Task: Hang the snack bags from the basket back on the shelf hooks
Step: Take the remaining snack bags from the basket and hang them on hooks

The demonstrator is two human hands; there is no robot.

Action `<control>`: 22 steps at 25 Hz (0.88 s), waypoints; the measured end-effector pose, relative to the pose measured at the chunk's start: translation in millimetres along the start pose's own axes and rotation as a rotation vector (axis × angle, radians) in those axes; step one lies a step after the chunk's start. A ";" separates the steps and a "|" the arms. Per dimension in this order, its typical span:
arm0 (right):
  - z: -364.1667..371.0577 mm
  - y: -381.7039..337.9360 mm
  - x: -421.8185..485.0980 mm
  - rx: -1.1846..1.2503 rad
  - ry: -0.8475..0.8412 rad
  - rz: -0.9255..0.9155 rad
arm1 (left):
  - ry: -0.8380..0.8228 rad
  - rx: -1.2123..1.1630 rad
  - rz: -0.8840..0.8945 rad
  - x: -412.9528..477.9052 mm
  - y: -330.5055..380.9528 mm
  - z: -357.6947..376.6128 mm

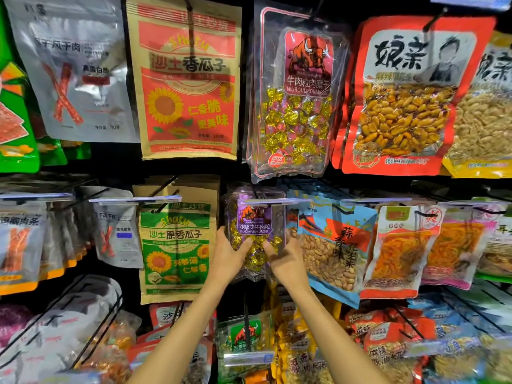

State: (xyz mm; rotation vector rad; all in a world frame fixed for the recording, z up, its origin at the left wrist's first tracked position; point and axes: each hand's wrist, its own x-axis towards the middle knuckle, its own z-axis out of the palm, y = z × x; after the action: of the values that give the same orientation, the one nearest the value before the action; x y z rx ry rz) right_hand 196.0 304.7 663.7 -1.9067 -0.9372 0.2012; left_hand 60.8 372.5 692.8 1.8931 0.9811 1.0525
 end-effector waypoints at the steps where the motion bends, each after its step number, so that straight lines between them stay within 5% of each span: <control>1: 0.6 -0.1 -0.2 0.059 -0.010 0.017 | -0.006 -0.043 -0.030 -0.4 4.0 -1.3; 12: -5.5 -14.4 -2.6 0.418 -0.199 0.189 | -0.151 -0.238 -0.208 4.8 1.4 -5.1; 17: -15.8 -14.9 -3.8 0.302 -0.163 0.176 | -0.192 -0.213 -0.204 -5.3 7.4 -15.4; 22: -30.4 -10.6 -8.3 -0.062 -0.129 0.018 | -0.177 -0.172 -0.218 -12.8 2.9 -23.4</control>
State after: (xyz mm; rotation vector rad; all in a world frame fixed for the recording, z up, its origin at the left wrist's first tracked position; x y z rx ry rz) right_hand 199.9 280.6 686.1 -1.9783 -1.0227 0.3116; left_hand 36.0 365.6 700.2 1.6659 0.9385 0.8010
